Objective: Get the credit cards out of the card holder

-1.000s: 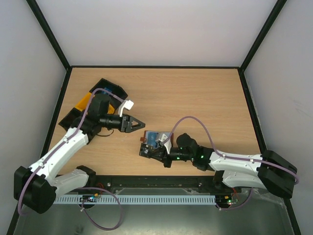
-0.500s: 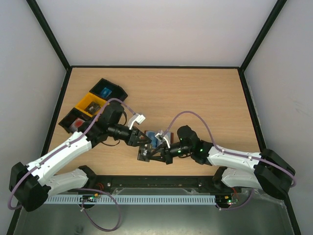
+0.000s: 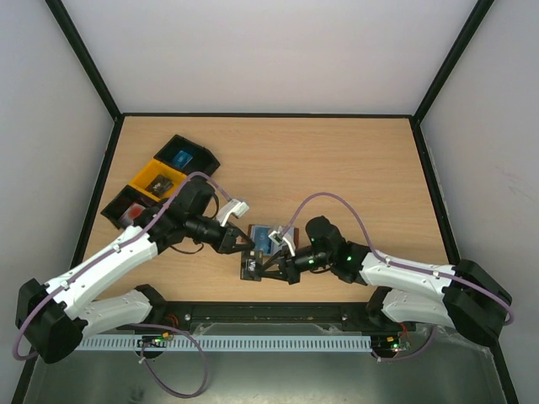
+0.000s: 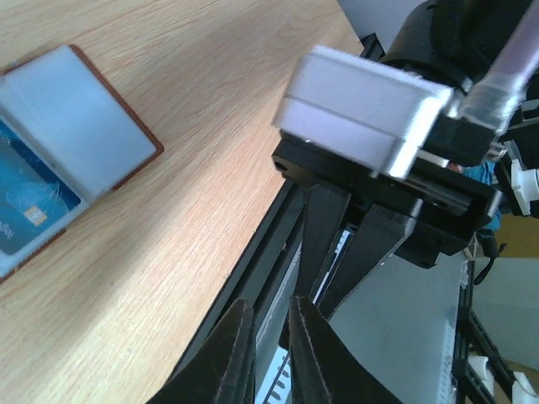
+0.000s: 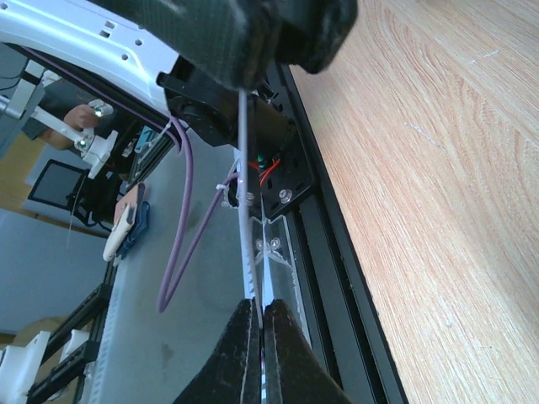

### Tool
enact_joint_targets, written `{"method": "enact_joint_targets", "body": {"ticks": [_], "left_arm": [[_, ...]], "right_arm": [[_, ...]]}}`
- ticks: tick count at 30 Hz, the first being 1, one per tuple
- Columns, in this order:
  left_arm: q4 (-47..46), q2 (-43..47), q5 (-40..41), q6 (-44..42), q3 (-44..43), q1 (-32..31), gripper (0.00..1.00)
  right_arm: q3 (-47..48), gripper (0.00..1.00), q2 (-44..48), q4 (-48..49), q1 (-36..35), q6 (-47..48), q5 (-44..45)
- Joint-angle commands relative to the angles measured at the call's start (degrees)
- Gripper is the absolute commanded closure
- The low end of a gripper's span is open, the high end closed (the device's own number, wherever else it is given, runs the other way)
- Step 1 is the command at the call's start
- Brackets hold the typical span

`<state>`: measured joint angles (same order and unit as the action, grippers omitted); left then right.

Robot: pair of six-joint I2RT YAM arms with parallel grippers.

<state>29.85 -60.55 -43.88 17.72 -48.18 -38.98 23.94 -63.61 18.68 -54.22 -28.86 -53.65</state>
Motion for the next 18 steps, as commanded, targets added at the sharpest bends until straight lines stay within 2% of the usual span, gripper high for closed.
{"method": "enact_joint_targets", "body": {"ticks": [1,5,11,13,14,16,18], "left_arm": [[5.4,0.9,0.3,-3.0,-1.5,-0.3,0.80],[5.3,1.2,-1.8,-4.0,-0.9,-0.3,0.76],[5.5,0.9,-2.8,-4.7,-0.5,-0.3,0.91],[5.4,1.3,-3.5,-4.7,-0.5,-0.3,0.92],[5.2,1.7,-4.1,-4.8,-0.6,-0.3,0.88],[4.3,2.7,-5.0,-4.7,-0.3,-0.3,0.73],[3.7,3.1,-5.5,-4.6,0.1,-0.4,0.69]], "right_arm": [[0.0,0.98,2.4,1.2,0.6,-1.0,1.1],[0.1,0.98,1.9,0.8,0.7,-0.6,0.0],[1.2,0.98,1.3,-1.5,0.9,0.8,0.7],[0.8,0.98,2.0,-1.3,1.1,0.8,0.7],[0.7,0.98,2.1,-1.1,1.2,0.8,0.2],[0.7,0.98,1.7,-1.0,1.2,0.7,-0.9],[0.6,0.98,1.3,-0.3,1.2,0.6,-1.8]]}}
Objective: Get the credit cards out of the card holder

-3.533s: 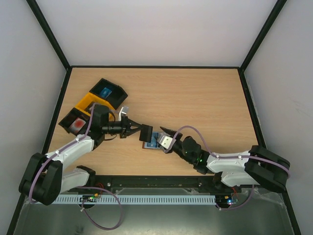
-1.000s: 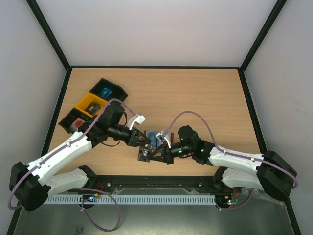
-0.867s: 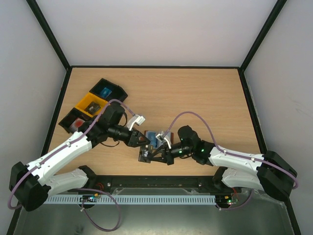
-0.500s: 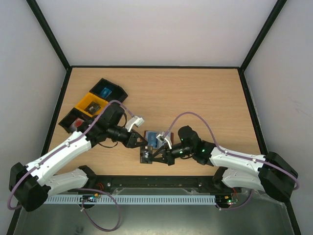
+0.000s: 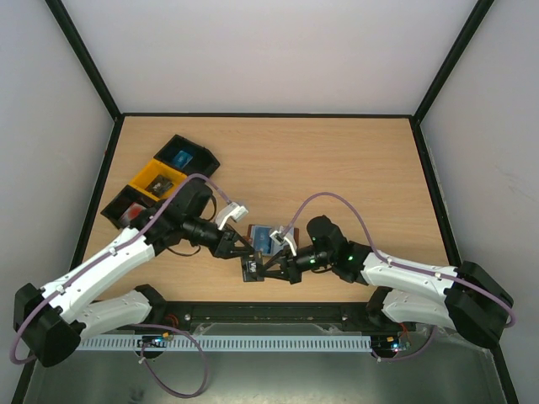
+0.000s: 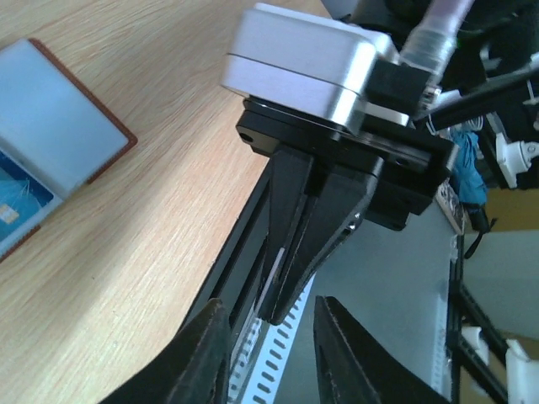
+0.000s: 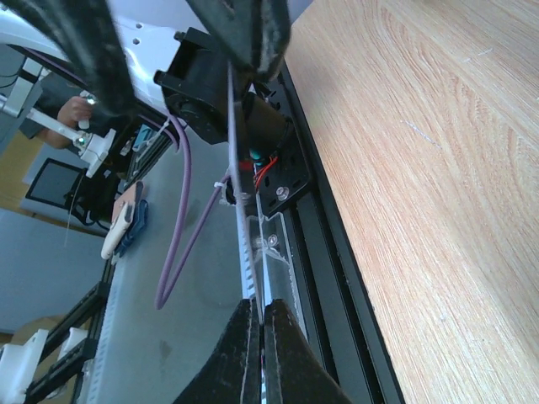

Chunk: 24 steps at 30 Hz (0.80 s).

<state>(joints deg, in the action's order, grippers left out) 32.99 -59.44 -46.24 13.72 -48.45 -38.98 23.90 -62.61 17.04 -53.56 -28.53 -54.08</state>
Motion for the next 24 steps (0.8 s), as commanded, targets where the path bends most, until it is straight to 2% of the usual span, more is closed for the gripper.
{"method": "enact_joint_targets", "body": {"ticks": [1,10,14,18,21,24], "left_arm": [[0.4,2.0,-3.2,-0.5,0.4,-0.4,0.67],[-0.5,0.4,-2.8,-0.2,1.0,-0.4,0.65],[-0.3,-0.2,-2.7,-0.4,0.9,-0.4,0.82],[0.1,-0.3,-1.3,-0.5,1.0,-0.4,0.84],[-0.1,0.0,-2.5,-0.7,0.6,-0.5,0.96],[0.0,0.6,-2.2,-0.8,0.2,-0.4,0.97]], "right_arm": [[0.6,0.98,0.2,1.8,0.6,0.3,-1.8],[0.1,0.98,0.6,4.3,0.6,-0.5,-4.8],[0.2,0.98,0.7,4.7,0.5,-0.7,-4.5],[0.2,0.98,1.2,4.9,0.6,-0.6,-4.7],[0.3,0.98,1.2,4.6,0.6,-0.4,-4.0],[0.4,0.98,1.2,4.6,0.5,-0.6,-3.5]]}}
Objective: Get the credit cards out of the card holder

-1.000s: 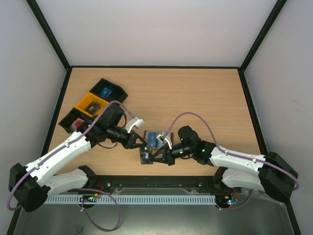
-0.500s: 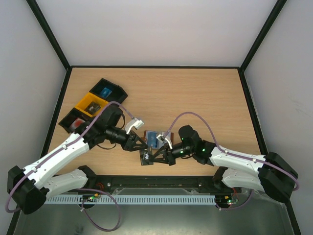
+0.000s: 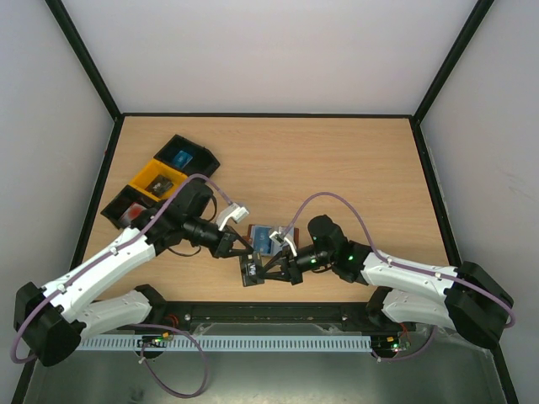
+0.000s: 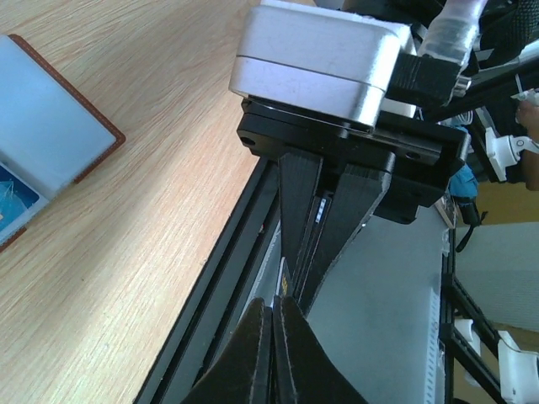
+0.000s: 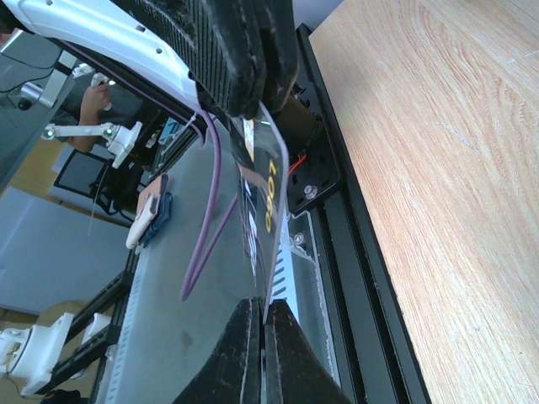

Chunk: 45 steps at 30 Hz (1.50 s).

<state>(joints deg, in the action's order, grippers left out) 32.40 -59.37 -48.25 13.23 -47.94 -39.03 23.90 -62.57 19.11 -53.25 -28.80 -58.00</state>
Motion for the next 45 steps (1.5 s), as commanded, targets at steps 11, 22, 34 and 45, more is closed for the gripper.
{"method": "enact_joint_targets", "body": {"ticks": [11,22,34,45], "left_arm": [[-1.3,2.5,6.7,3.6,-2.1,1.5,0.97],[-12.4,9.0,13.1,20.3,1.0,16.5,0.97],[-24.2,6.9,24.7,33.4,5.8,38.0,0.97],[-31.8,2.9,45.3,40.5,7.7,48.2,0.97]], "right_arm": [[-0.9,0.56,9.5,0.0,0.9,-2.1,15.0],[-4.6,0.03,24.0,-1.3,0.9,-8.9,31.6],[-9.2,0.02,37.0,-2.1,0.9,-14.5,46.3],[-10.2,0.03,44.4,-6.7,0.9,-14.4,53.2]]}}
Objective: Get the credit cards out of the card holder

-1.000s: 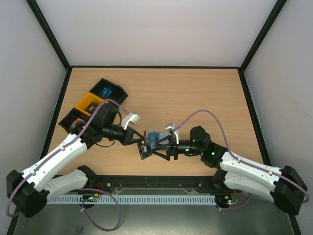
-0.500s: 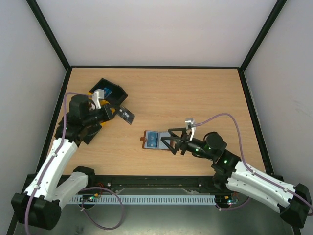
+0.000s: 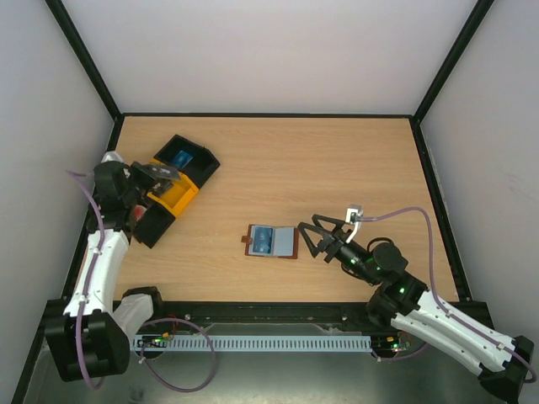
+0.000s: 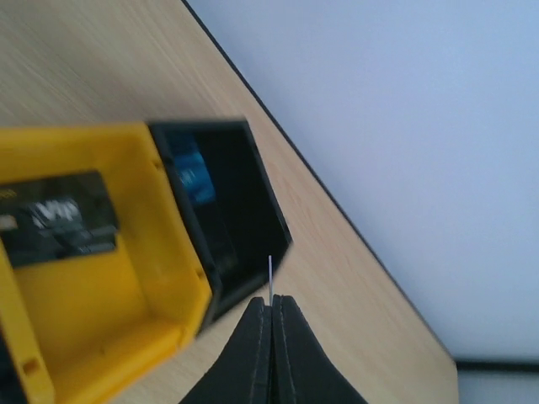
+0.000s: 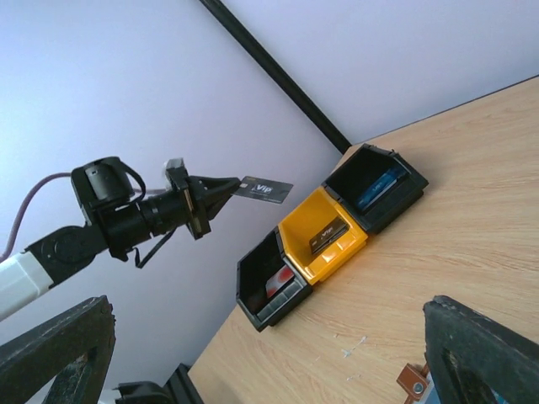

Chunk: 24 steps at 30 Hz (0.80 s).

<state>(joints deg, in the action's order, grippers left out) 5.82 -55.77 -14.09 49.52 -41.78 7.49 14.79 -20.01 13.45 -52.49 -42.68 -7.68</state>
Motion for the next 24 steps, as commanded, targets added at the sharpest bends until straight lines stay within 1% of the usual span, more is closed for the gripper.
{"method": "enact_joint_targets", "body": {"ticks": [1,6,11,18,24], "left_arm": [[-6.6,-1.0,12.6,5.2,2.1,2.1,0.97],[-12.4,-5.5,19.3,8.0,4.2,2.5,0.97],[-17.5,-10.0,22.9,8.9,5.7,2.6,0.97],[-21.7,-17.0,25.0,8.9,5.7,2.6,0.97],[-25.1,-22.1,26.7,6.1,4.7,2.7,0.97]], "right_arm": [[-1.0,0.02,2.1,-1.2,0.2,-0.3,3.0],[0.9,0.03,2.7,-4.0,0.1,2.1,4.6],[2.7,0.03,2.8,-6.9,0.2,4.4,5.9],[3.3,0.02,3.8,-8.6,0.2,4.5,7.2],[3.9,0.03,4.5,-9.9,0.2,4.8,8.3]]}}
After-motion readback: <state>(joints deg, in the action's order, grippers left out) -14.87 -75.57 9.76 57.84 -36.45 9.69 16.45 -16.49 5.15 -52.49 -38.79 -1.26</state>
